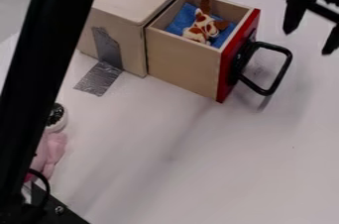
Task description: Close the drawer
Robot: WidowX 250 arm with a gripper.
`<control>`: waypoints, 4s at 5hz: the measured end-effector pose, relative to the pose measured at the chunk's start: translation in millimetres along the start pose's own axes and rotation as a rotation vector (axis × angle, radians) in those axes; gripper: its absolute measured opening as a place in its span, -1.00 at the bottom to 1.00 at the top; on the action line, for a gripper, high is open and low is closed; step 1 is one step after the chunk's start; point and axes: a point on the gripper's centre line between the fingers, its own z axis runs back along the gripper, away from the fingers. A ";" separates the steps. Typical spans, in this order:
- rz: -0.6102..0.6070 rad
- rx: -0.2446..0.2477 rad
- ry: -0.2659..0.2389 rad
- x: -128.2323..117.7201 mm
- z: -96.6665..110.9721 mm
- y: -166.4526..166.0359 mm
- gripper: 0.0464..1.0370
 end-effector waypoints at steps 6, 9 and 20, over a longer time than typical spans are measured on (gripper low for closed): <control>0.039 -0.008 0.165 -3.4 -69.5 10.3 0.82; 0.147 0.008 0.118 -28.0 -52.0 31.1 -0.76; 0.314 -0.073 0.100 -56.3 -52.5 101.3 -0.89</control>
